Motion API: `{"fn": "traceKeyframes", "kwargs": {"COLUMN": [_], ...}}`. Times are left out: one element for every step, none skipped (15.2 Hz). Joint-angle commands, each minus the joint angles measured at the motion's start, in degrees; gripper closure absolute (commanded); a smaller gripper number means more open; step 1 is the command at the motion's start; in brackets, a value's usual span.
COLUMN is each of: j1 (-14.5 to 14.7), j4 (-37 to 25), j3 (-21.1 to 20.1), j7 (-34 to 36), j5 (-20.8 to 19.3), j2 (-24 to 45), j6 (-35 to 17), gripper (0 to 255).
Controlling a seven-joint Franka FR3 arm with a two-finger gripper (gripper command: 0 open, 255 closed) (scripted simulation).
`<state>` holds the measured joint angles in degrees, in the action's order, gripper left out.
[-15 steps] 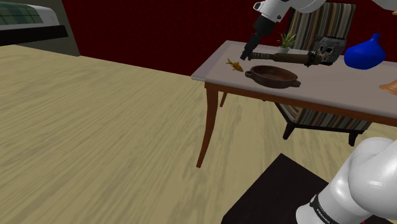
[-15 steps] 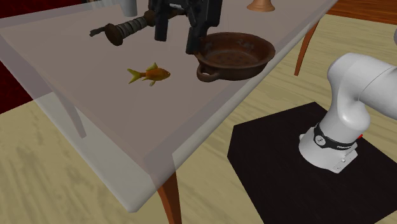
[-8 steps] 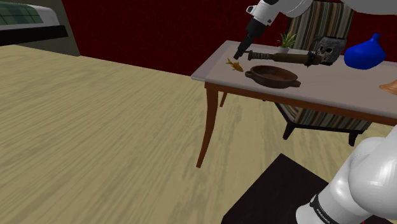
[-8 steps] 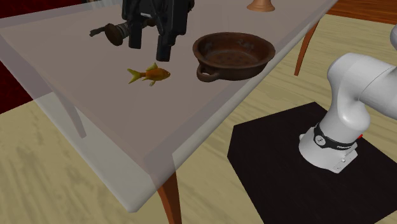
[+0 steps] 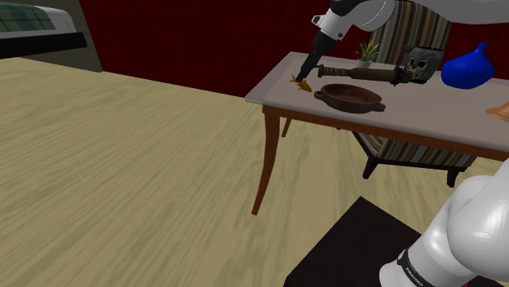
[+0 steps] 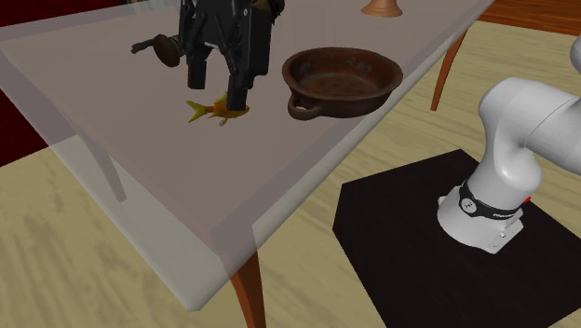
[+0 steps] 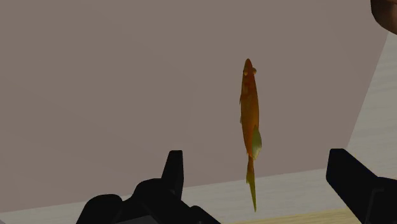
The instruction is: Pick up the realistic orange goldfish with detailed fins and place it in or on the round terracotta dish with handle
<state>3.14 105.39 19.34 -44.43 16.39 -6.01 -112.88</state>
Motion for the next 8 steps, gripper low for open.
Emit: {"fn": "traceKeyframes", "kwargs": {"j1": [0.0,0.0,0.0,0.0,0.0,0.0,0.0,0.0], "j4": [0.0,0.0,0.0,0.0,0.0,0.0,0.0,0.0], "j3": [0.0,0.0,0.0,0.0,0.0,0.0,0.0,0.0], "j7": [0.0,0.0,0.0,0.0,0.0,0.0,0.0,0.0], "j5": [0.0,0.0,0.0,0.0,0.0,0.0,0.0,0.0], "j2": [0.0,0.0,0.0,0.0,0.0,0.0,0.0,0.0], "j6": [0.0,0.0,0.0,0.0,0.0,0.0,0.0,0.0], "gripper": [0,0,0,255,255,255,255,255]}}
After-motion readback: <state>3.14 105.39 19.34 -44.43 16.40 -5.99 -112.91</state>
